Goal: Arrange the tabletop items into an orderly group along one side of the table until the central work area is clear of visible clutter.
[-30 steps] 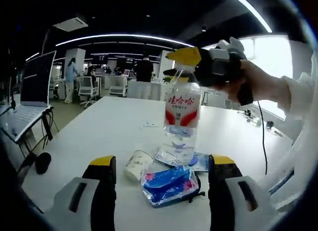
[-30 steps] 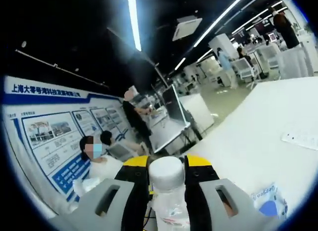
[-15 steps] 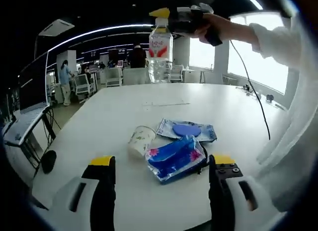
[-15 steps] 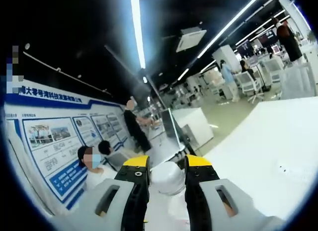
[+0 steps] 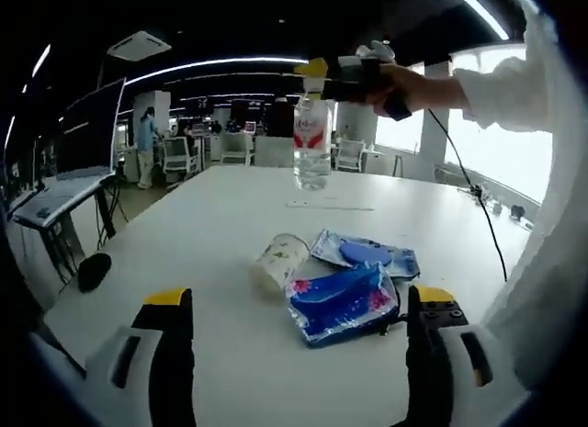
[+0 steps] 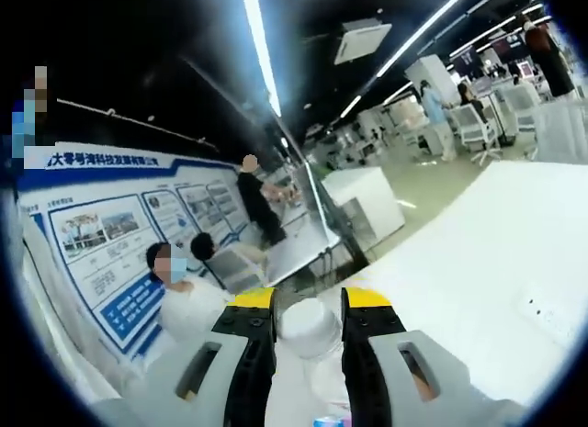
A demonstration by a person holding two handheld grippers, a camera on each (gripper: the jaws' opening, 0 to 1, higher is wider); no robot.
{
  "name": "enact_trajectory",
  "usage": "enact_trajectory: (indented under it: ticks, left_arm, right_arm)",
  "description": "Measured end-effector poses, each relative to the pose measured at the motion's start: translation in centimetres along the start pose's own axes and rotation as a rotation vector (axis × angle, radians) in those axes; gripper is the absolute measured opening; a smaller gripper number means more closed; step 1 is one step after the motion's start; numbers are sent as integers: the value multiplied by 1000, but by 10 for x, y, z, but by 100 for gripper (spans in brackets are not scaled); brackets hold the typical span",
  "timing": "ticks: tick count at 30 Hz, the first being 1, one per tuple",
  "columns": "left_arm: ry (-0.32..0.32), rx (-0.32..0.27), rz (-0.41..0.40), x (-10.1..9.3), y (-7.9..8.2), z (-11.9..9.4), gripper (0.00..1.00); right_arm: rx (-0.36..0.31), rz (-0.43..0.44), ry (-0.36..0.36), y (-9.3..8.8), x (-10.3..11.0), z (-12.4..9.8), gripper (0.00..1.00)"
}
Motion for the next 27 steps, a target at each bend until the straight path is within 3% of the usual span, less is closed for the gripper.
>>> enact_trajectory:
  ticks: [5, 9, 12, 20, 27]
  left_arm:
    - [-24, 45, 15, -5, -1, 3, 93]
    - [-76, 88, 14, -13, -5, 7, 91]
    - [-99, 89, 41, -19, -2, 9, 89]
    - [-53, 88, -12, -15, -2, 6, 86]
    - [-24, 81, -57, -14, -2, 5, 84]
  right_arm:
    - [58, -24, 29, -19, -17, 21, 24]
    - [77, -31, 51, -26, -32, 35, 24]
    - [75, -26, 67, -28, -47, 44, 24]
    - [35, 75, 10, -34, -82, 63, 24]
    - [14, 34, -8, -39, -93, 73, 24]
Point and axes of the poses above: the point that each gripper's makers call its tool centre point, and the gripper's own axes: z roughly forward along the fingers, x roughly to its left, y roughly out of its top, the point moved 7 cm from there along -z, roughly backward along the fingers, and after that the axes turned 7 degrees about -y, right-handed, at the moved point
